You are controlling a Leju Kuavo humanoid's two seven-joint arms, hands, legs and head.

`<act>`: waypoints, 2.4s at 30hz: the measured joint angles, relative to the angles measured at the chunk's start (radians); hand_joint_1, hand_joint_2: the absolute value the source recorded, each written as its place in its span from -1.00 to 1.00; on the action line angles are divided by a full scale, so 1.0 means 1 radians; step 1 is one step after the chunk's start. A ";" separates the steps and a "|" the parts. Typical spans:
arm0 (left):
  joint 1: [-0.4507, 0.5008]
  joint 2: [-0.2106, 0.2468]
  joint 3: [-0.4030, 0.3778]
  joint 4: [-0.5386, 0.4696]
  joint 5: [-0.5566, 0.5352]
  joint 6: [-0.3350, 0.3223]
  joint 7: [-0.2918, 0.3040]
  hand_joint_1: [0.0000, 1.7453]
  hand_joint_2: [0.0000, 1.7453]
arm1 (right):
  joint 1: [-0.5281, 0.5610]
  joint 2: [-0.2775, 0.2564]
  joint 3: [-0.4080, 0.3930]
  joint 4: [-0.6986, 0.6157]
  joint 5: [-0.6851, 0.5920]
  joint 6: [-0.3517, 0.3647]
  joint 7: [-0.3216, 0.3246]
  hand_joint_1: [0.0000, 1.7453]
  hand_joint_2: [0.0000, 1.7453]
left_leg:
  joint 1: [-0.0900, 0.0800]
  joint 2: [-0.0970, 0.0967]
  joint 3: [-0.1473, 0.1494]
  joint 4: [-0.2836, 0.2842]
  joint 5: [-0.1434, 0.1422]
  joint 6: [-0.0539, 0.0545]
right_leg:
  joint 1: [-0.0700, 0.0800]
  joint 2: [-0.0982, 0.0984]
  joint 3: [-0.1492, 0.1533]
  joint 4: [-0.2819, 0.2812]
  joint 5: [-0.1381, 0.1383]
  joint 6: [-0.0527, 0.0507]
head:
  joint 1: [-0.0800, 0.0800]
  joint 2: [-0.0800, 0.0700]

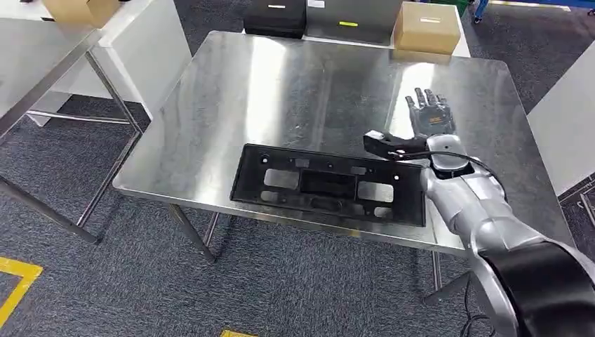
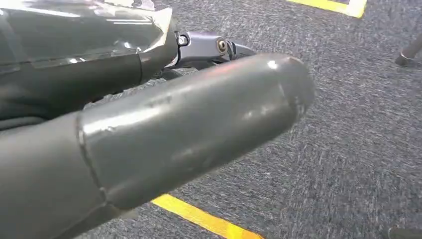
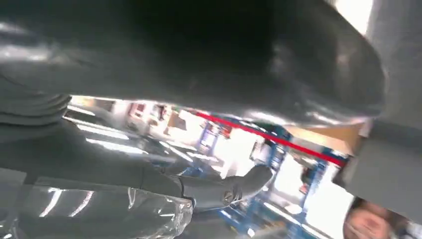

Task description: Take the parts from the cabinet and place them on the table.

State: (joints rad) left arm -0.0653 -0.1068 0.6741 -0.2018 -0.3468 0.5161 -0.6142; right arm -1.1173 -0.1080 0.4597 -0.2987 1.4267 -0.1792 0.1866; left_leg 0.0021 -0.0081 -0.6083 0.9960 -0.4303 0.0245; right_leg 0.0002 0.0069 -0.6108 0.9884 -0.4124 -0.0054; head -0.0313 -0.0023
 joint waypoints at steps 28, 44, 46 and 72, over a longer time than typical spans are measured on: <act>0.003 -0.071 0.075 0.000 0.043 -0.009 0.085 -1.00 -1.00 | 0.195 -0.615 -0.235 0.019 -0.109 -0.268 0.231 -1.00 -1.00 | -0.002 -0.012 0.002 0.002 -0.008 0.015 | -0.002 -0.011 0.006 -0.002 -0.008 0.012 | -0.001 0.000; 0.003 -0.121 0.111 0.001 0.052 -0.016 0.108 -1.00 -1.00 | 1.071 -0.688 -0.740 -0.246 -0.182 -0.460 0.109 -1.00 -1.00 | 0.001 -0.020 0.007 0.001 -0.021 0.019 | 0.001 -0.019 0.020 -0.002 -0.019 0.021 | 0.000 0.000; 0.002 -0.126 0.117 0.001 0.052 -0.022 0.106 -1.00 -1.00 | 1.150 -0.572 -0.902 -0.371 -0.016 -0.417 -0.014 -1.00 -1.00 | 0.003 -0.018 0.013 0.001 -0.024 0.015 | 0.003 -0.015 0.022 -0.002 -0.020 0.020 | -0.001 0.000; 0.004 -0.081 0.034 0.003 -0.182 -0.199 0.238 -1.00 -1.00 | 1.064 0.116 -1.430 0.024 -0.092 -0.214 -0.039 -1.00 -1.00 | -0.006 -0.006 0.033 0.005 -0.034 0.026 | -0.010 -0.005 0.041 -0.006 -0.025 0.029 | -0.002 0.000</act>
State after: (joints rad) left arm -0.0618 -0.1877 0.7076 -0.1984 -0.5284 0.3170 -0.3761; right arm -0.0535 0.0077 -0.9701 -0.2746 1.3344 -0.3935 0.1476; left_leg -0.0036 -0.0145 -0.5749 1.0015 -0.4639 0.0509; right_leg -0.0100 0.0021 -0.5703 0.9821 -0.4370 0.0238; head -0.0336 -0.0023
